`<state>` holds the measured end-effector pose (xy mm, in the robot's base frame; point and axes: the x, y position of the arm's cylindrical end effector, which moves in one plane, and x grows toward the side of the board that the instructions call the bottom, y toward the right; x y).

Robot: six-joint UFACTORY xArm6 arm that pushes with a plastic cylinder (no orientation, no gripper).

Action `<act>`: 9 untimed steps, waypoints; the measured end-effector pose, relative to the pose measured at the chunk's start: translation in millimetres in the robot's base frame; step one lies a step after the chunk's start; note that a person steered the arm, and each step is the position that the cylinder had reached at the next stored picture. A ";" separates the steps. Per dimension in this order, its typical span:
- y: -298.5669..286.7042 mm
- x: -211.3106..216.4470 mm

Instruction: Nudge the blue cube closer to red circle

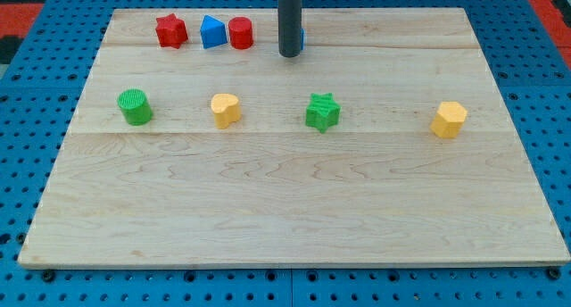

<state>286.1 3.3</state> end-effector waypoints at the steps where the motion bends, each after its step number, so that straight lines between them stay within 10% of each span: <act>1: 36.9 10.9; 9: 79.4 9.7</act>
<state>295.8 82.8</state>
